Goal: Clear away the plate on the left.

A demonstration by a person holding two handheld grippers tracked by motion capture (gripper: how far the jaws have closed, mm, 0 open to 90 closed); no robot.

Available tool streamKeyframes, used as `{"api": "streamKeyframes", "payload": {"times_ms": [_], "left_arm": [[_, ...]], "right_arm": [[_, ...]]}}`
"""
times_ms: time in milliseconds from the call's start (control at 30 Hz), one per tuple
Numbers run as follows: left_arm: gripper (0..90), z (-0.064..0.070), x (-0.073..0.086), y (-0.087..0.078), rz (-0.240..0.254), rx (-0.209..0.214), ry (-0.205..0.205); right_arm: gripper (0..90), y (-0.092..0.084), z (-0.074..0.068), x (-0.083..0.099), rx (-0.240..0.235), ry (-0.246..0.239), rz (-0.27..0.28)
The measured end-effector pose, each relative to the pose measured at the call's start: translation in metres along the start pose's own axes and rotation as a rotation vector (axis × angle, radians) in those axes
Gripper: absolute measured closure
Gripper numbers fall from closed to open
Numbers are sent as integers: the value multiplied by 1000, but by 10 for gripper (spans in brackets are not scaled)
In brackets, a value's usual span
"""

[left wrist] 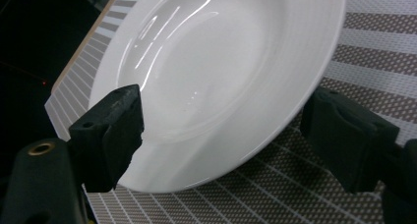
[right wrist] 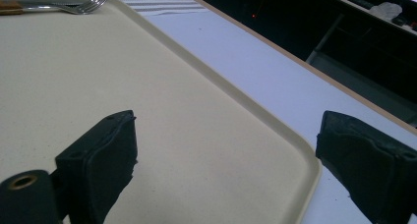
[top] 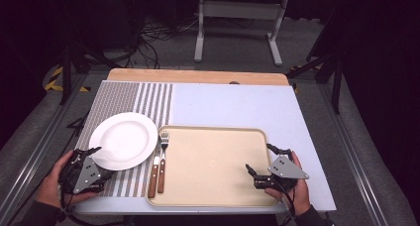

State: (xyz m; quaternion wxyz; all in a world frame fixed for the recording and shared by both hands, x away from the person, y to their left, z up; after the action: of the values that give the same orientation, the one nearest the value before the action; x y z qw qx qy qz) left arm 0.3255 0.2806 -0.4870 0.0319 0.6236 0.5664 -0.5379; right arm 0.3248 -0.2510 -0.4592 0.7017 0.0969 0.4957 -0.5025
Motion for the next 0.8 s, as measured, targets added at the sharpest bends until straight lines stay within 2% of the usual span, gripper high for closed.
{"api": "streamKeyframes", "payload": {"times_ms": [67, 100, 200, 267, 433, 533, 567, 667, 800], "left_arm": [[179, -2, 2, 2, -22, -31, 45], [182, -2, 3, 4, -31, -24, 53], [180, -3, 6, 9, -34, -22, 58], [180, -3, 7, 14, -53, -46, 79], [207, -9, 7, 22, -34, -77, 82], [207, -8, 4, 25, -39, -98, 106], [222, -6, 3, 25, -48, -101, 135], [393, 1, 1, 25, -79, -92, 223], [526, 5, -2, 25, -118, -88, 290]], "right_arm": [[94, 2, -2, 0, -9, -4, -7], [94, 2, -3, 0, -15, -11, -11], [94, 4, -6, 0, -22, -21, -21], [94, 5, -6, 1, -23, -22, -25], [94, 7, -7, 2, -29, -24, -37], [95, 9, -10, 2, -37, -32, -45], [95, 9, -10, 2, -36, -37, -48], [95, 10, -12, 1, -40, -44, -50], [95, 10, -13, 1, -49, -46, -51]]}}
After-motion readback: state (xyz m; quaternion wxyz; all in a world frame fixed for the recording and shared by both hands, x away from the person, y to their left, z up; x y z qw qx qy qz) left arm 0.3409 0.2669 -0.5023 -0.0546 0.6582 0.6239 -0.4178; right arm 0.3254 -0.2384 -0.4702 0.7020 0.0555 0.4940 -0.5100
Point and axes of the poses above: each handheld gripper's, and its own axes: y roughly forward along the jaws, x roughly out of its underside, z roughly to its right, the point moved 3 cm from there along y, roughly forward along the jaws, and after that the axes turned 10 degrees about -y, right-handed, at the moved point
